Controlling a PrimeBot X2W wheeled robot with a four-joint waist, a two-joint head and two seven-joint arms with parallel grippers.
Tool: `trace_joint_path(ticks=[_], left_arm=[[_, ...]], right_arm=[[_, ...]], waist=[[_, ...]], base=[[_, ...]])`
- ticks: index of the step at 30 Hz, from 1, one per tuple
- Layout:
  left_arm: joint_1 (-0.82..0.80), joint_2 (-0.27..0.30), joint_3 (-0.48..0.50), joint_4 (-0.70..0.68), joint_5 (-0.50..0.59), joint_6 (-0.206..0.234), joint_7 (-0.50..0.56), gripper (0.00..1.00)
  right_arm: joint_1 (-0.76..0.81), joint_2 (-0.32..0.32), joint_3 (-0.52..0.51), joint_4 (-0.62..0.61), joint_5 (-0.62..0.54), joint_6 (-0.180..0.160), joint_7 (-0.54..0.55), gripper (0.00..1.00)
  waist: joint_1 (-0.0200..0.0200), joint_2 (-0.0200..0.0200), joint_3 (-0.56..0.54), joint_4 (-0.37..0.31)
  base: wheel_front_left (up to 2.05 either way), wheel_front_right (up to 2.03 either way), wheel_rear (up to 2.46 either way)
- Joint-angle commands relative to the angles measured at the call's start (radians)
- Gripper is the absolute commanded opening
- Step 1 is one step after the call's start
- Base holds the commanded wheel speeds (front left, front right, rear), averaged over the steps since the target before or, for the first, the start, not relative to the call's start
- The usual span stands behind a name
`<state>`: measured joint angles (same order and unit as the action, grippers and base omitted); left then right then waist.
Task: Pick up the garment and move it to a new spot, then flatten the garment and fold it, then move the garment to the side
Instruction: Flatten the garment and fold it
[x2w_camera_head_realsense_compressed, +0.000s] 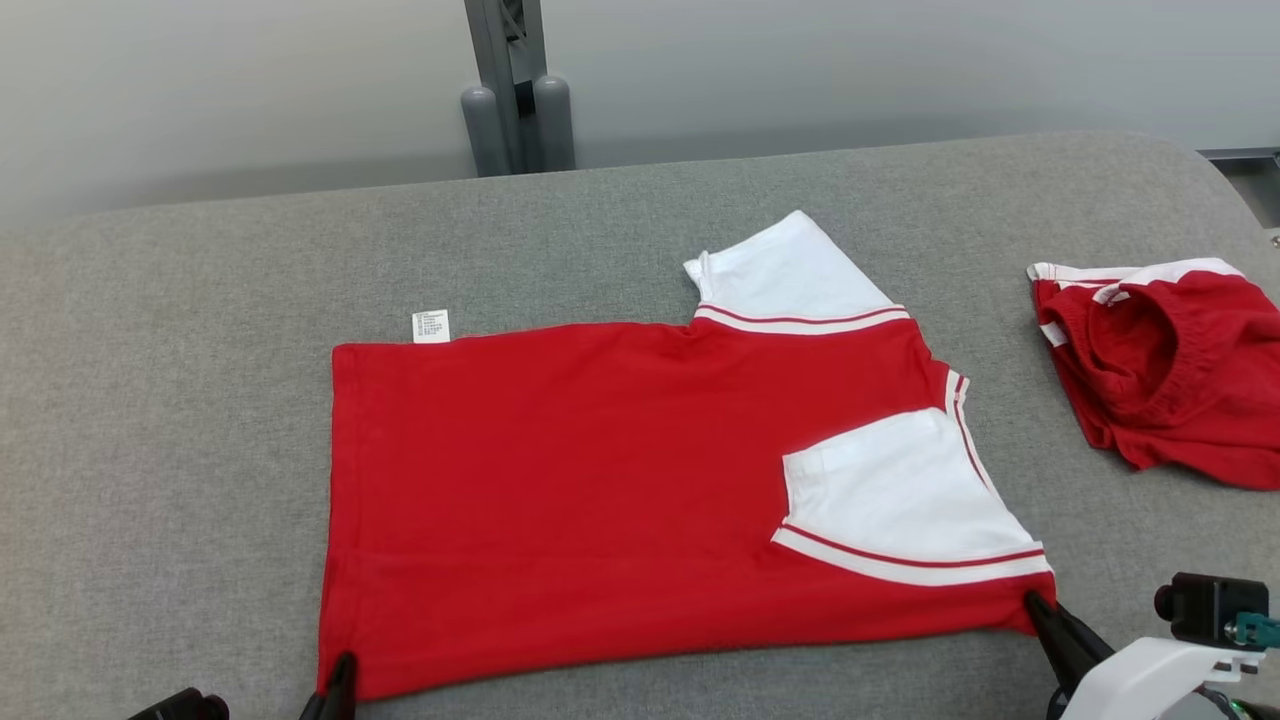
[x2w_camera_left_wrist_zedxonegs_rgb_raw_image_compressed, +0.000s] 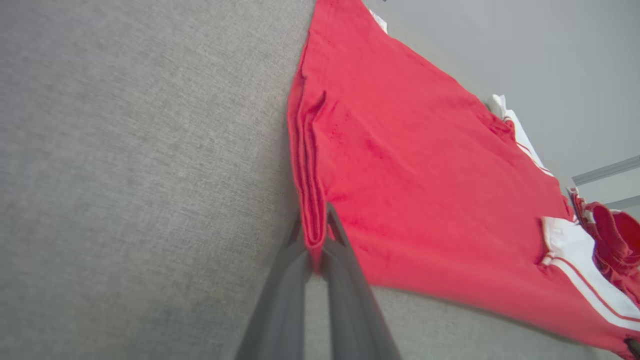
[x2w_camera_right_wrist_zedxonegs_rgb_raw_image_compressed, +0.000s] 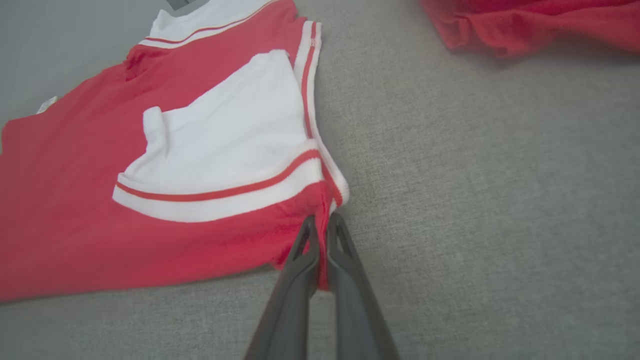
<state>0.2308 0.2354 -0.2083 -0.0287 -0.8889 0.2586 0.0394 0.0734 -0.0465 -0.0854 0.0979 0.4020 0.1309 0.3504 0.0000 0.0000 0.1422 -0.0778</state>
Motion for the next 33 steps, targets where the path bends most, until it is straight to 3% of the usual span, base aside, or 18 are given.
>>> trace_joint_path(ticks=[1,2,3,4,5,6,7,16,25,33], left_arm=[[-0.017,0.010,0.000,0.011,0.009,0.008,0.004,0.15],[-0.019,0.012,-0.006,0.018,0.008,0.004,0.010,0.36],[-0.019,0.011,-0.009,0.023,0.005,0.000,0.015,0.80],[-0.018,0.011,-0.010,0.026,0.001,0.001,0.018,1.00],[-0.014,0.016,-0.011,0.029,0.001,0.000,0.021,1.00],[-0.014,0.016,-0.011,0.029,0.001,0.000,0.021,1.00],[-0.009,0.023,-0.010,0.028,0.004,0.001,0.023,1.00],[-0.056,0.127,0.006,-0.024,0.088,0.025,0.030,1.00],[-0.299,0.235,-0.039,0.021,0.166,-0.002,0.153,1.00],[-0.543,0.227,-0.093,0.195,0.184,-0.040,0.248,1.00]], right_arm=[[-0.005,-0.008,-0.001,0.017,-0.007,0.000,-0.010,0.00],[-0.008,-0.008,0.002,0.032,-0.008,0.000,-0.015,0.05],[-0.009,-0.008,0.005,0.041,-0.006,0.000,-0.019,0.29],[-0.007,-0.008,0.008,0.049,-0.004,0.000,-0.022,0.46],[-0.005,-0.008,0.009,0.055,-0.003,0.000,-0.025,0.81],[-0.005,-0.008,0.009,0.055,-0.003,0.000,-0.025,0.81],[-0.001,-0.008,0.007,0.058,-0.008,0.000,-0.027,1.00],[0.011,-0.008,-0.067,-0.032,-0.097,0.000,-0.012,1.00],[-0.044,-0.007,-0.062,-0.196,-0.126,0.000,0.025,1.00],[-0.117,-0.007,-0.006,-0.272,-0.142,0.000,0.066,1.00]], waist=[[0.0000,0.0000,-0.004,0.001],[0.0000,0.0000,-0.006,0.000],[0.0000,0.0000,-0.008,0.000],[0.0000,0.0000,-0.010,-0.001],[0.0000,0.0000,-0.011,-0.002],[0.0000,0.0000,-0.011,-0.002],[0.0000,0.0000,-0.013,-0.004],[0.0000,0.0000,-0.015,-0.024],[0.0000,0.0000,0.005,-0.049],[0.0000,0.0000,0.075,-0.070]], base=[[0.00,0.00,0.00],[0.00,0.00,0.00],[0.00,0.00,0.00],[0.00,0.00,0.00],[0.00,0.00,0.00],[0.00,0.00,0.00],[0.00,0.00,0.00],[0.00,0.00,0.00],[0.00,0.00,0.00],[0.00,0.00,0.00]])
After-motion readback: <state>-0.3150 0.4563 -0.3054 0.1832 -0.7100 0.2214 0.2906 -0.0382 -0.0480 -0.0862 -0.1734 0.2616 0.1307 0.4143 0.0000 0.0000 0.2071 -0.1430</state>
